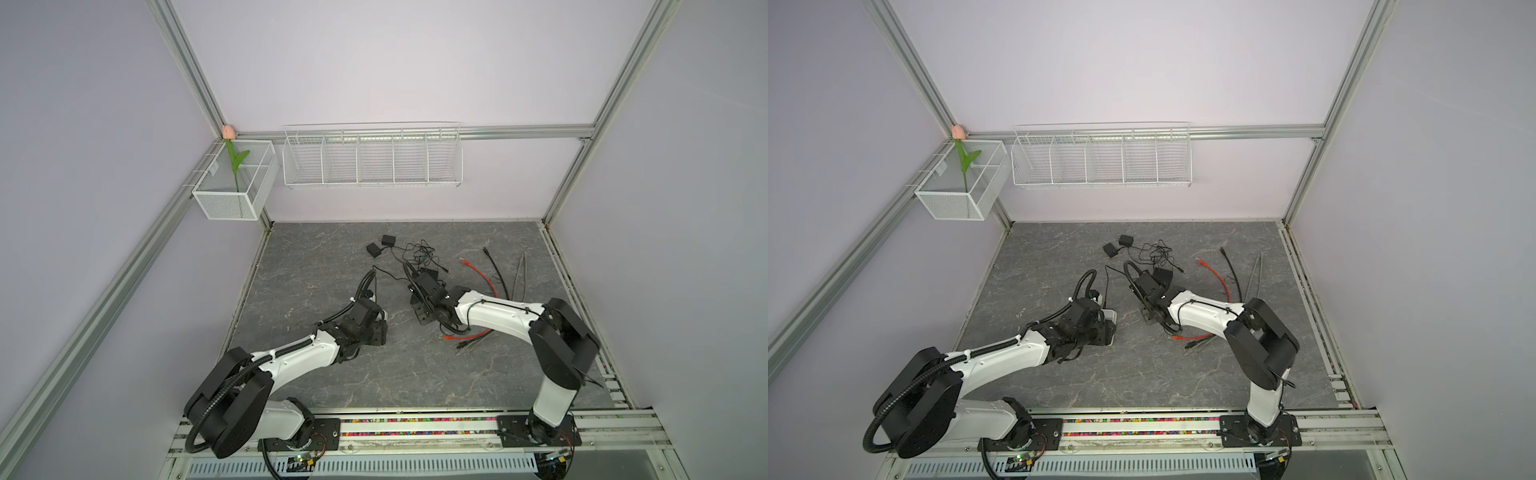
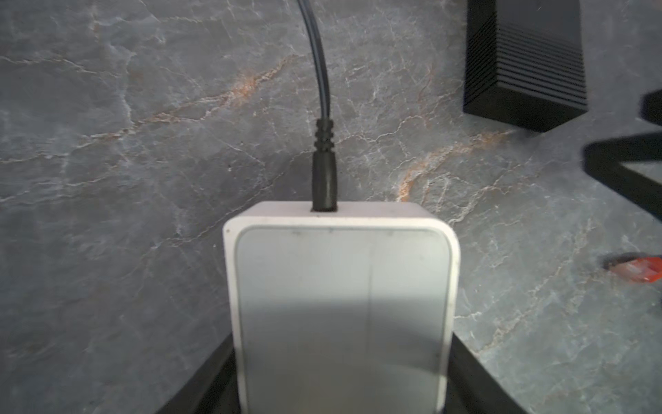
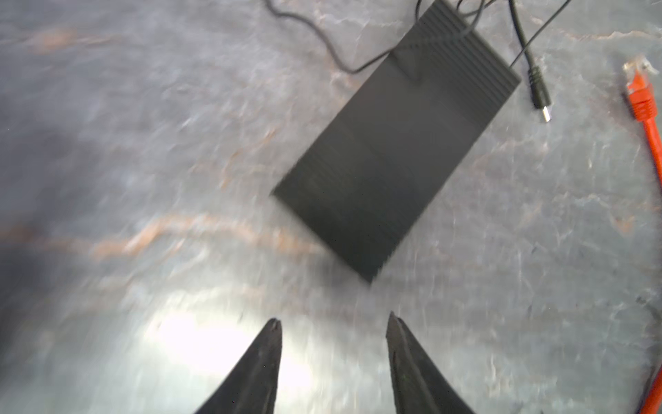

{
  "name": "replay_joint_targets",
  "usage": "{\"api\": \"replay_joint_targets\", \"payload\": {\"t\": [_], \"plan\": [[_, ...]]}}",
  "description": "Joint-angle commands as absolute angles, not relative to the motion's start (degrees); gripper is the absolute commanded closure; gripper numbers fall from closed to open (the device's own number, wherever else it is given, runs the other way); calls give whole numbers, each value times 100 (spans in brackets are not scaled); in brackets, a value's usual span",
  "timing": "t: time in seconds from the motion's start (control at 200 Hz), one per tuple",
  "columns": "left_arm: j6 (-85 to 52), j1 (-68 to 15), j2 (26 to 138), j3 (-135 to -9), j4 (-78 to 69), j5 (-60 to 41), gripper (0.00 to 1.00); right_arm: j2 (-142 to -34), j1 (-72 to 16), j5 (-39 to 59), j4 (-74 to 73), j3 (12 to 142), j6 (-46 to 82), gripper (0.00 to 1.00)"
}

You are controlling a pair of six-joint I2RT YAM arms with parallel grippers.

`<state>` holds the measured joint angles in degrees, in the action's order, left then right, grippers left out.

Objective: Insert the plug into the switch port
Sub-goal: 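Lower the router with the left gripper while the right moves over the ribbed box, then set the router flat and open the left gripper while the right nears the cables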

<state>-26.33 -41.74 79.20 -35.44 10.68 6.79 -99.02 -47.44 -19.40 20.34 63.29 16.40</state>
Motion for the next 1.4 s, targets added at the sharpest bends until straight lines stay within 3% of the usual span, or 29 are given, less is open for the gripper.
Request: {"api": "replay_joint_targets", "payload": {"t": [0.0, 0.07, 0.235, 0.305, 0.355, 0.36, 0.395, 0.45, 0.485, 0.49, 0.495, 0.5, 0.515, 0.585, 0.74, 0.905, 1.08, 1.395], "plan": [[-2777, -4159, 8180, -3756, 1279, 430, 100, -8846, -4715, -1264, 1058, 5489, 1264, 49], [-2770, -4157, 8266, -3785, 1274, 404, 90, -8176, -4572, -805, 512, 4829, 1154, 47], [-2769, -4196, 8347, -3849, 1355, 362, 57, -6878, -4154, -98, -91, 4037, 1078, 44], [-2770, -4242, 8351, -3841, 1384, 340, 49, -6427, -4036, 300, -374, 3789, 1082, 40], [-2784, -4269, 8341, -3832, 1410, 349, 45, -6184, -3999, 600, -603, 3608, 1057, 25], [-2785, -4270, 8336, -3832, 1413, 351, 45, -6138, -3995, 658, -630, 3574, 1060, 19], [-2811, -4279, 8326, -3823, 1447, 367, 43, -6036, -3996, 820, -655, 3534, 1033, 5], [-2858, -4289, 8261, -3814, 1504, 385, 39, -6001, -3992, 944, -383, 3639, 888, 0], [-2891, -4297, 8190, -3816, 1544, 379, 36, -6045, -3993, 966, -15, 3835, 739, 7], [-2891, -4297, 8177, -3820, 1559, 374, 31, -6064, -3998, 973, 113, 3892, 686, 9], [-2891, -4298, 8171, -3822, 1566, 367, 16, -6073, -3998, 974, 171, 3928, 659, 9], [-2896, -4298, 8159, -3822, 1565, 364, 7, -6073, -3998, 974, 171, 3928, 659, 9], [-2895, -4306, 8127, -3823, 1587, 354, 0, -6100, -3998, 980, 341, 4006, 587, 11], [-2957, -4324, 7978, -3863, 1702, 367, 1, -6044, -3998, 933, 604, 4133, 512, 11], [-3039, -4333, 7528, -3912, 1952, 471, 1, -5221, -3999, 1007, -407, 3581, 650, 11], [-3076, -4332, 6789, -3918, 2153, 402, 1, -5213, -3999, -146, 1027, 4377, 744, 11], [-3022, -4333, 5920, -3685, 1839, 94, 1, -5511, -3994, 1097, 1784, 4957, 263, 11], [-3789, -4325, 4395, -2737, 1237, 38, 2, -5329, -3996, 942, 1611, 5000, 853, 11]]}}
